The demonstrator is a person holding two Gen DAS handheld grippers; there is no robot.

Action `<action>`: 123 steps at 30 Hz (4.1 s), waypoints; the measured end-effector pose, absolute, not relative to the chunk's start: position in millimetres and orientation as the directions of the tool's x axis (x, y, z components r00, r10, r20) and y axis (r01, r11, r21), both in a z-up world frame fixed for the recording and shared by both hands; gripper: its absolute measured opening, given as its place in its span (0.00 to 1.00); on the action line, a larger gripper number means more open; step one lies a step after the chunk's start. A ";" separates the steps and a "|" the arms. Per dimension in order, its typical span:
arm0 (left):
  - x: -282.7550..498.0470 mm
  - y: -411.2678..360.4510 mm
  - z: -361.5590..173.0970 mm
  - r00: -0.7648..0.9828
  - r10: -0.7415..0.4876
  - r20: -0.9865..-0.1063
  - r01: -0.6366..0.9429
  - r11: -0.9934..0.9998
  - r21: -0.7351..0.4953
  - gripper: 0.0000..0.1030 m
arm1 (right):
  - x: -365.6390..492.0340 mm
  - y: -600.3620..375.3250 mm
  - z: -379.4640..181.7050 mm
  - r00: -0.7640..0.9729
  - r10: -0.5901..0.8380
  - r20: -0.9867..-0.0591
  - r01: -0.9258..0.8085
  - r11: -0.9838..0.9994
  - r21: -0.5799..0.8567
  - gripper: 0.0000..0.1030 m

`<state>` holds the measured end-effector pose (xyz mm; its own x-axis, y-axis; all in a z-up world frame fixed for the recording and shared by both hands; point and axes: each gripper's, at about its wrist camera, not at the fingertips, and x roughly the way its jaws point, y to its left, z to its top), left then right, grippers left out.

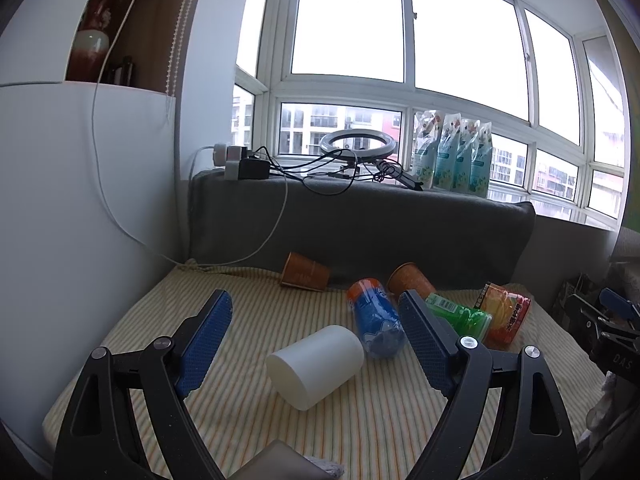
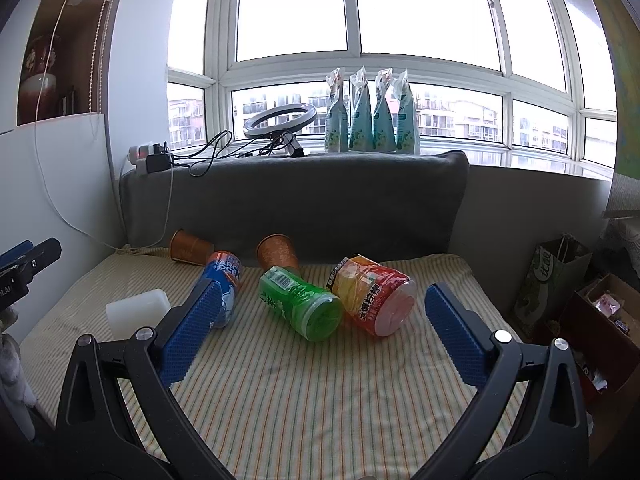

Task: Flip cup upright

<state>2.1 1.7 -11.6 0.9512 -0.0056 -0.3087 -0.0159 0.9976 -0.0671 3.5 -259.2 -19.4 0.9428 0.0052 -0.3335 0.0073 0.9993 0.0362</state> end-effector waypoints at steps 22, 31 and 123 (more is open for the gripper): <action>2.4 1.2 -10.4 0.951 -0.005 -0.309 -0.016 0.998 -0.066 0.83 | 4.6 -258.9 -19.5 0.942 0.006 -0.336 0.006 0.999 0.037 1.00; 1.1 1.1 -10.0 0.951 -0.004 -0.310 -0.018 0.997 -0.068 0.83 | 7.0 -255.9 -21.8 0.942 0.007 -0.337 0.003 1.000 0.031 1.00; 29.5 16.5 -64.4 0.842 -0.112 -0.527 0.053 0.991 -0.126 0.83 | 367.6 -181.9 -122.0 0.384 0.180 -0.905 -0.224 0.970 0.098 0.64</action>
<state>29.5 16.5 -64.4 0.8421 -0.1121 -0.5275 0.0532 0.9906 -0.1256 367.6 -181.9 -122.0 0.3844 0.1802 -0.9054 -0.2237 0.9697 0.0980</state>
